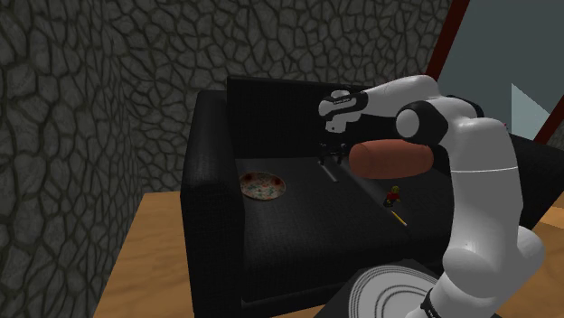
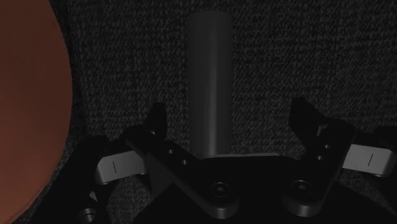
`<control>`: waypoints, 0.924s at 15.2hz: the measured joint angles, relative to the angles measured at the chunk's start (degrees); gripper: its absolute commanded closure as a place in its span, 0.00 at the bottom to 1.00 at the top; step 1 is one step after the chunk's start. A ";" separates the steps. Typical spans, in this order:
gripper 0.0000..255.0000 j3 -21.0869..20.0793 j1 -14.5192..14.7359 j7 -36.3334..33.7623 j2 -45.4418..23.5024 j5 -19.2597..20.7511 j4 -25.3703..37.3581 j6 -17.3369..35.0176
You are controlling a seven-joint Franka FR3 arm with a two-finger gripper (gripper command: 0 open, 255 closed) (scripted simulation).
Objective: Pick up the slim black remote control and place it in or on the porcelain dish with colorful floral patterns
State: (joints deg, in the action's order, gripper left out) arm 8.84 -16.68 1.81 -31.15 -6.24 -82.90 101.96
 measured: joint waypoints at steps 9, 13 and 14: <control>0.00 0.12 -0.86 -0.33 -4.96 -0.85 1.06 3.25; 0.00 0.10 -0.82 -0.34 -5.08 -0.88 0.65 3.80; 0.00 0.09 -0.82 -0.34 -5.08 -0.89 0.65 3.81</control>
State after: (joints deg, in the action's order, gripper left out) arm 8.94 -17.50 1.48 -36.24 -7.12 -82.25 105.77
